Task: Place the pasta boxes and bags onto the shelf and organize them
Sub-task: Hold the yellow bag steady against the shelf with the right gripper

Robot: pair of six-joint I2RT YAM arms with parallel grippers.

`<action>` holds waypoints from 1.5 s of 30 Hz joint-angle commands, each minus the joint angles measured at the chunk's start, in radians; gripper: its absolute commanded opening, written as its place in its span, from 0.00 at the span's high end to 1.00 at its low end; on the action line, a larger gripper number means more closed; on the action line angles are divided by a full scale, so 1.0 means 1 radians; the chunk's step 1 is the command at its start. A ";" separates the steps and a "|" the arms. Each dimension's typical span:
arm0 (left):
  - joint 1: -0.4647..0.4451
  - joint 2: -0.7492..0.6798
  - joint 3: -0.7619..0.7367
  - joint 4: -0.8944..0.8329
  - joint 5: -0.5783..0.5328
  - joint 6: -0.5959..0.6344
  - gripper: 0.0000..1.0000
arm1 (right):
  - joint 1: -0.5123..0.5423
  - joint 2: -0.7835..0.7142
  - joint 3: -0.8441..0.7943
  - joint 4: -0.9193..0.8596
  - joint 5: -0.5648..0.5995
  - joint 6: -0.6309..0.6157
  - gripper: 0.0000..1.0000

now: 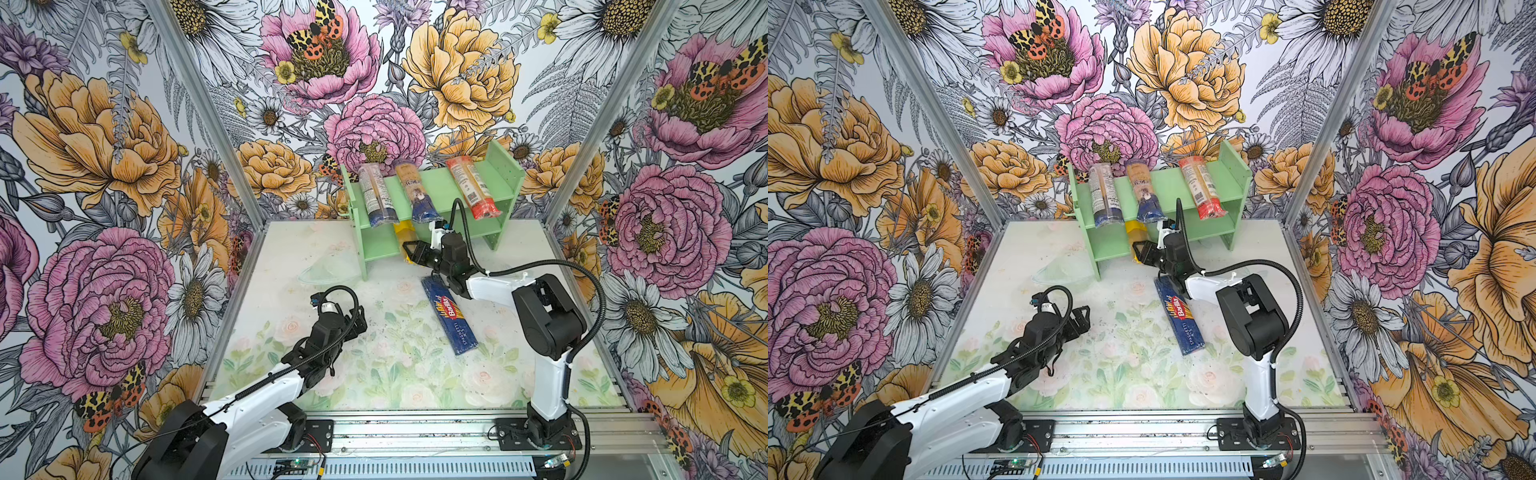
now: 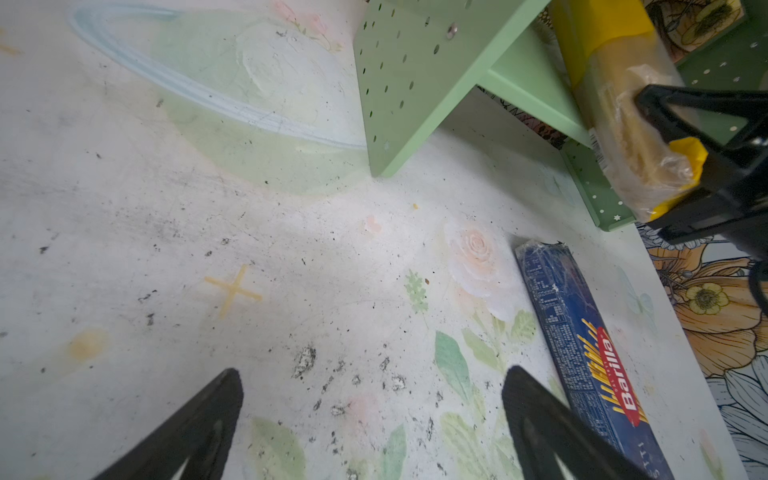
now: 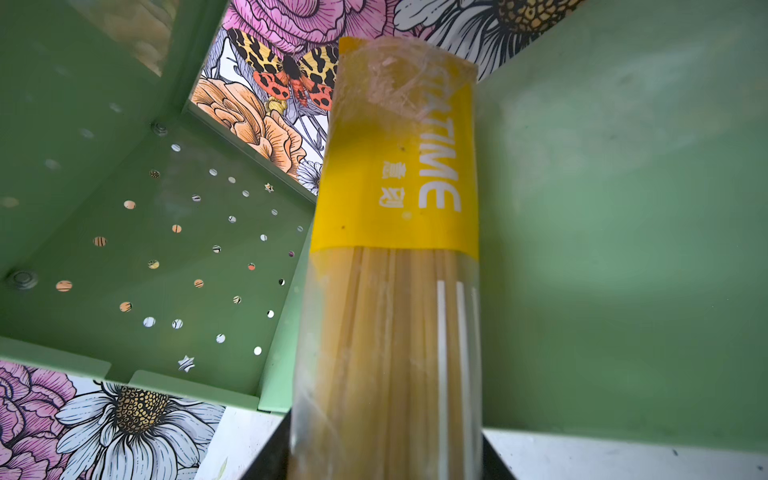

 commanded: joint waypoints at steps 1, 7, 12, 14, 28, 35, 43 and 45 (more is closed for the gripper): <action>0.008 -0.013 -0.012 0.002 0.022 0.022 0.01 | -0.013 -0.016 0.001 0.186 0.034 -0.011 0.50; 0.008 -0.021 -0.017 0.001 0.022 0.020 0.01 | -0.013 -0.018 -0.003 0.198 0.027 -0.006 0.49; 0.008 -0.030 -0.019 -0.004 0.021 0.020 0.01 | -0.013 -0.021 -0.006 0.201 0.035 0.005 0.49; 0.008 -0.036 -0.019 -0.008 0.018 0.019 0.01 | -0.012 -0.022 -0.010 0.200 0.042 0.010 0.49; 0.010 -0.040 -0.015 -0.016 0.017 0.020 0.01 | -0.010 -0.027 -0.037 0.219 0.058 0.028 0.49; 0.009 -0.034 -0.012 -0.014 0.017 0.022 0.01 | -0.008 -0.045 -0.058 0.229 0.046 0.008 0.48; 0.009 -0.031 -0.011 -0.014 0.019 0.022 0.01 | -0.008 -0.050 -0.061 0.238 0.046 0.015 0.48; 0.010 -0.032 -0.011 -0.016 0.019 0.022 0.01 | -0.007 -0.049 -0.065 0.240 0.055 0.021 0.48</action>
